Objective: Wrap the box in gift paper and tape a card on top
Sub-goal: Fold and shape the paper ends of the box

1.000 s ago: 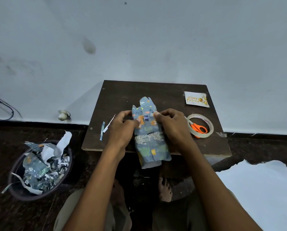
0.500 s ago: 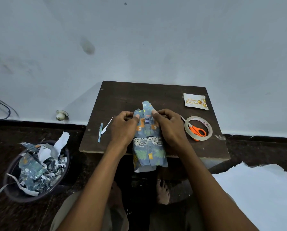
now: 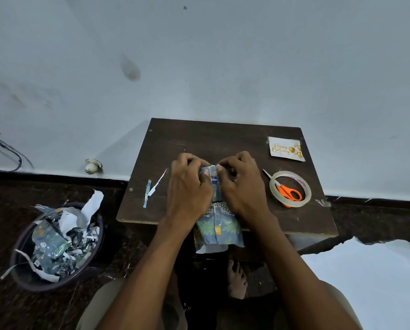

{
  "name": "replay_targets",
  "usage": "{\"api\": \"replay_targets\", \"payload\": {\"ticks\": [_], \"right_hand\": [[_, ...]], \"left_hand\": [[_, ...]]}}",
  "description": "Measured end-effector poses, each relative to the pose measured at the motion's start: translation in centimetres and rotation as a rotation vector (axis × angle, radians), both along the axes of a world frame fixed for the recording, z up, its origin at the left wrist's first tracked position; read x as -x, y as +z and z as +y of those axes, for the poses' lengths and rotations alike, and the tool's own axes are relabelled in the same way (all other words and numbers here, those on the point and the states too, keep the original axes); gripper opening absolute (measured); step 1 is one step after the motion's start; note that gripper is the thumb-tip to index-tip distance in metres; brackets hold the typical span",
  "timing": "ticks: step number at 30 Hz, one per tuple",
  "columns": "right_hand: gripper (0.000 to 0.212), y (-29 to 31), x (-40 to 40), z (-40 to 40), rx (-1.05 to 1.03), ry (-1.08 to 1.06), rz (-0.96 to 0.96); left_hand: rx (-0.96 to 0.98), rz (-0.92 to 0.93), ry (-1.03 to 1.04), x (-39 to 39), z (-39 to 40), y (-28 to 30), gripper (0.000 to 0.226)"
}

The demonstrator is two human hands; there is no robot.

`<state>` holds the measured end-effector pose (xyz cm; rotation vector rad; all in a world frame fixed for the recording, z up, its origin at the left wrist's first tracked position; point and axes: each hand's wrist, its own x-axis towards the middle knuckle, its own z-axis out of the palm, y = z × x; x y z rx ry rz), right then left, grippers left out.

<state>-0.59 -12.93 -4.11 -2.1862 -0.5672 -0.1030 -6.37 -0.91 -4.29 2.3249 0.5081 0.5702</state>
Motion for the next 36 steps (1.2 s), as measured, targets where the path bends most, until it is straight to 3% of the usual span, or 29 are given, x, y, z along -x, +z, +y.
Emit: {"api": "replay_targets", "payload": {"ticks": [4, 10, 16, 19, 22, 26, 29, 33, 36], "right_hand": [[0.031, -0.1, -0.4, 0.1, -0.040, -0.010, 0.083], [0.018, 0.0, -0.9, 0.3, -0.037, 0.011, 0.195], [0.018, 0.9, -0.6, 0.7, -0.058, -0.035, 0.292], [0.049, 1.1, -0.3, 0.6, -0.081, -0.154, 0.372], [0.060, 1.0, -0.4, 0.6, -0.106, -0.253, 0.562], [0.042, 1.2, -0.3, 0.6, -0.271, -0.236, 0.688], [0.048, 1.4, -0.5, 0.5, -0.471, -0.198, 0.903], [0.026, 2.6, -0.5, -0.2, -0.615, -0.113, 1.003], [0.046, 3.2, -0.6, -0.6, -0.813, -0.033, 0.946]], "left_hand": [[0.056, 0.011, -0.013, -0.2, 0.1, 0.1, 0.017], [0.270, 0.047, 0.064, -0.3, 0.0, 0.8, 0.007], [0.213, 0.143, 0.148, -0.6, -0.7, 0.8, 0.007], [0.259, 0.102, 0.149, -0.6, -0.6, 0.8, 0.006], [0.316, 0.089, 0.153, -0.6, -0.6, 0.8, 0.008], [0.338, 0.037, 0.173, -0.6, -1.2, 0.9, 0.011], [0.312, -0.032, 0.193, -0.5, -1.7, 1.3, 0.014], [0.295, -0.204, 0.196, -0.3, -2.1, 1.9, 0.019], [0.256, -0.403, 0.172, -0.1, -2.5, 2.9, 0.027]]}}
